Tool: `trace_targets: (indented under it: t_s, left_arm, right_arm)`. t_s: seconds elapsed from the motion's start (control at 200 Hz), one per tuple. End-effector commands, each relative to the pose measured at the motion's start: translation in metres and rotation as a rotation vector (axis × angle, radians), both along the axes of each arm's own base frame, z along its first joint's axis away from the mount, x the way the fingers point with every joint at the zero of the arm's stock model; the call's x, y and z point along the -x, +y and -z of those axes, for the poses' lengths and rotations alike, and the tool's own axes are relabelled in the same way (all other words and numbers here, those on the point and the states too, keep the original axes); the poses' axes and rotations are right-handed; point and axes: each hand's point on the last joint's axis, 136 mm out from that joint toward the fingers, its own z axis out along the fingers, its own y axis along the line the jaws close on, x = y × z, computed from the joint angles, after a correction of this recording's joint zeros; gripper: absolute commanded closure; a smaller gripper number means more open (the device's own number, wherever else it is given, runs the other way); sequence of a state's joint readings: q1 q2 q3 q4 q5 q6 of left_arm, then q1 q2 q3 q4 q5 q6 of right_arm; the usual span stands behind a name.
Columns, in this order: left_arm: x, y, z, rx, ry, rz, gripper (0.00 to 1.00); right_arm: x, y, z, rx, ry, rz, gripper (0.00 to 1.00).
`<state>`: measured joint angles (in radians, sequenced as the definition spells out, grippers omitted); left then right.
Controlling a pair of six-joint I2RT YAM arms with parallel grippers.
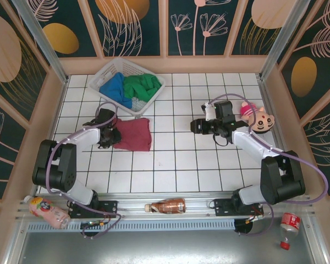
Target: Fold and stack the tank tops
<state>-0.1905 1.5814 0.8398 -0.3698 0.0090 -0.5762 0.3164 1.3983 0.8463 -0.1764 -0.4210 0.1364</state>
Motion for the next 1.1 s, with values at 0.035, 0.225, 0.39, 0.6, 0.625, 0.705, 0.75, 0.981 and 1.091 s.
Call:
trace_targets:
  t_s: [0.035, 0.225, 0.39, 0.6, 0.625, 0.705, 0.75, 0.981, 1.091]
  left_arm:
    - [-0.010, 0.021, -0.003, -0.064, -0.005, -0.003, 0.82]
    - [-0.018, 0.037, -0.004, -0.136, 0.014, 0.027, 0.80]
    - [-0.021, 0.052, -0.005, -0.161, 0.026, 0.002, 0.79]
    - [-0.021, 0.073, -0.009, -0.190, 0.033, -0.044, 0.78]
    - [-0.021, 0.073, -0.009, -0.190, 0.034, -0.042, 0.77]
    - [-0.018, 0.077, -0.007, -0.211, 0.048, -0.042, 0.75]
    - [-0.017, 0.081, -0.007, -0.221, 0.054, -0.052, 0.74]
    - [-0.026, 0.086, -0.030, -0.213, 0.010, -0.086, 0.53]
    - [-0.035, 0.080, -0.063, -0.181, -0.062, -0.076, 0.42]
  right_arm:
    - [-0.009, 0.010, -0.015, -0.034, -0.040, -0.019, 0.49]
    - [-0.010, 0.014, -0.012, -0.034, -0.033, -0.027, 0.49]
    - [-0.010, 0.013, -0.010, -0.029, -0.029, -0.027, 0.49]
    - [-0.009, 0.014, -0.008, -0.027, -0.023, -0.028, 0.49]
    - [-0.010, 0.014, -0.008, -0.027, -0.023, -0.027, 0.49]
    - [-0.009, 0.015, -0.006, -0.025, -0.020, -0.032, 0.49]
    - [-0.009, 0.015, -0.006, -0.024, -0.019, -0.032, 0.49]
    - [-0.008, 0.013, -0.012, -0.013, -0.031, -0.033, 0.48]
    - [-0.009, 0.012, -0.020, -0.010, -0.051, -0.032, 0.48]
